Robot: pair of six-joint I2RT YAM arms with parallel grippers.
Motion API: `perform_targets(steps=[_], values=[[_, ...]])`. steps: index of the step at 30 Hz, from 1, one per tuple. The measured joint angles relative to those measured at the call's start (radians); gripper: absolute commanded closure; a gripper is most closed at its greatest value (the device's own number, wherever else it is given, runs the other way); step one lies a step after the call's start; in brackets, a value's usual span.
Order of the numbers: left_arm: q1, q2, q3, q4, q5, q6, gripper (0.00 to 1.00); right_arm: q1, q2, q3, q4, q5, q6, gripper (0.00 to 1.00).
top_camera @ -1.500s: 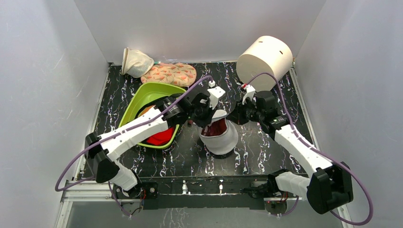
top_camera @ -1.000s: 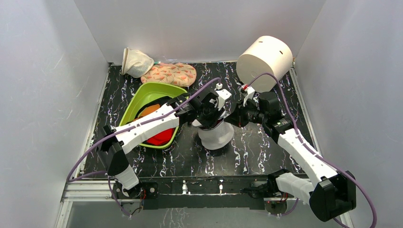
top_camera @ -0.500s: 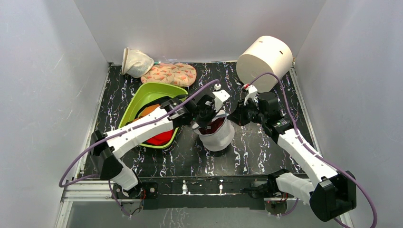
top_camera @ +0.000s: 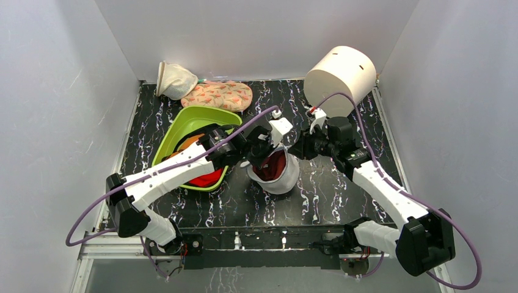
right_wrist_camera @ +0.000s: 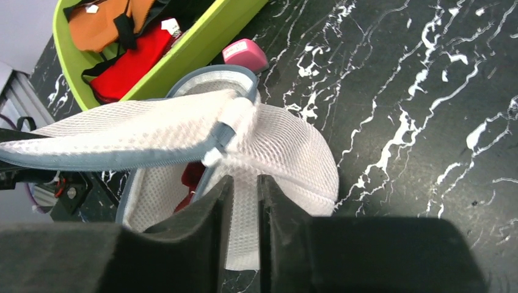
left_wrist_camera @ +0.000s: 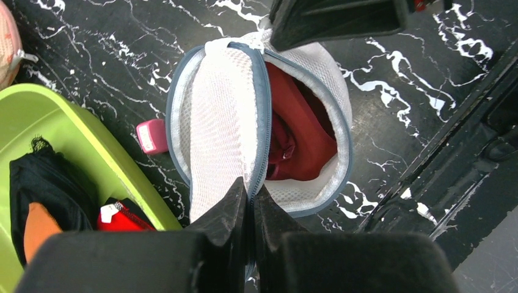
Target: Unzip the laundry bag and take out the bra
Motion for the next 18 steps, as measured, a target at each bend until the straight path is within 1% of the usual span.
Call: perform_targets(steps=[6,8,9,12,15,16,18], values=[[-0.001,0.0,0.001,-0.02,-0.057,-0.048,1.0,-0.014,-0.023,0.0,-0.033,0.026,-0.027,0.33],[-0.001,0.0,0.001,-0.019,-0.068,-0.075,1.0,-0.014,-0.039,0.0,-0.036,0.03,-0.029,0.24],[-0.001,0.0,0.001,-0.019,-0.068,-0.086,1.0,-0.014,-0.048,0.0,-0.035,0.031,-0.033,0.21],[-0.001,0.0,0.001,-0.013,-0.06,-0.112,1.0,-0.014,-0.084,-0.001,-0.018,0.022,-0.037,0.17],[-0.001,0.0,0.001,-0.006,-0.048,-0.122,1.0,-0.014,-0.119,-0.02,0.058,-0.015,-0.048,0.16],[-0.001,0.0,0.001,-0.005,-0.044,-0.122,1.0,-0.014,-0.129,-0.033,0.092,-0.03,-0.053,0.17],[-0.001,0.0,0.001,-0.004,-0.041,-0.121,1.0,-0.013,-0.152,-0.078,0.186,-0.076,-0.088,0.23]])
